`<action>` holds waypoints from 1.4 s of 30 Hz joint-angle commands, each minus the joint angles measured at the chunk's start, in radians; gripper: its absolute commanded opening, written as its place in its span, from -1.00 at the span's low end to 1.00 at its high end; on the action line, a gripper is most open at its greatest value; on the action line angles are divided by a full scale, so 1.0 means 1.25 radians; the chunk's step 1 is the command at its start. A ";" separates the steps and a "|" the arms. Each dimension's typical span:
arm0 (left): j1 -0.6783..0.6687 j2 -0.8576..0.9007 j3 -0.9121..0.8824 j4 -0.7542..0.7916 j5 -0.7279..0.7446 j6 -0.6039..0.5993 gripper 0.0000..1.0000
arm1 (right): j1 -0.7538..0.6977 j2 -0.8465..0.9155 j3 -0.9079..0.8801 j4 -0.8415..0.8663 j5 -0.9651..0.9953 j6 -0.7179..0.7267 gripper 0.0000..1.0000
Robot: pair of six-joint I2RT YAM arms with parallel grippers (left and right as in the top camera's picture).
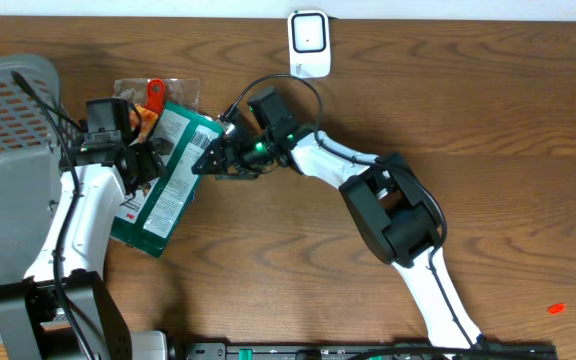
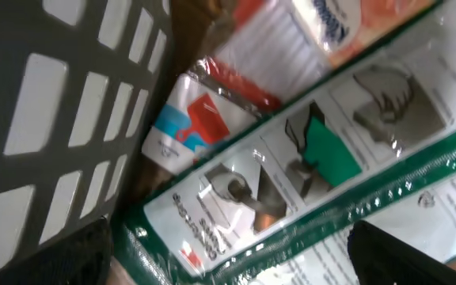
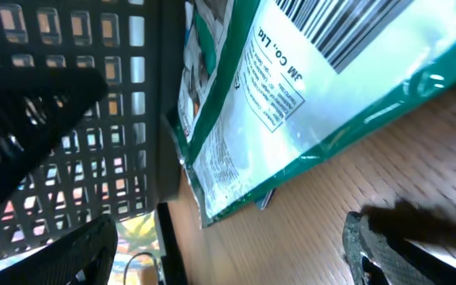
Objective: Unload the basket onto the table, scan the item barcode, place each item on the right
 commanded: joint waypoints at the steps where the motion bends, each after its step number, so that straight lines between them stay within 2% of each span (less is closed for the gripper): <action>1: 0.012 0.006 -0.001 0.016 -0.010 -0.005 0.89 | 0.023 0.022 0.001 0.004 0.047 0.037 0.76; 6: 0.013 0.006 -0.001 0.049 0.017 -0.004 0.94 | 0.039 0.055 0.001 0.024 0.095 0.089 0.73; 16: 0.022 0.006 -0.001 0.084 0.004 -0.001 0.98 | 0.037 0.163 0.001 0.185 0.089 0.228 0.68; 18: 0.033 0.006 -0.001 0.084 0.005 -0.001 0.98 | 0.037 0.173 0.001 0.189 0.089 0.231 0.57; 20: 0.044 0.006 -0.001 0.084 0.005 -0.001 0.98 | 0.037 0.175 0.001 0.188 0.089 0.231 0.36; 23: 0.057 0.006 -0.001 0.084 0.005 -0.002 0.98 | 0.037 0.175 0.001 0.189 0.088 0.228 -0.31; 26: 0.061 0.006 -0.001 0.084 0.005 -0.001 0.98 | 0.036 0.175 0.001 0.185 0.088 0.228 -0.86; 27: 0.061 0.006 -0.001 0.084 0.005 -0.001 0.98 | 0.036 0.175 0.001 0.185 0.088 0.228 -0.95; 32: 0.061 0.006 -0.001 0.080 0.005 -0.002 0.98 | 0.035 0.175 0.001 0.185 0.088 0.216 -0.98; 39: 0.061 0.006 -0.001 0.064 0.012 -0.002 0.98 | 0.002 0.175 0.001 0.182 0.039 0.103 -0.98; 42: 0.061 0.006 -0.001 0.060 0.049 -0.001 0.99 | -0.031 0.175 0.001 0.175 -0.010 0.053 -0.97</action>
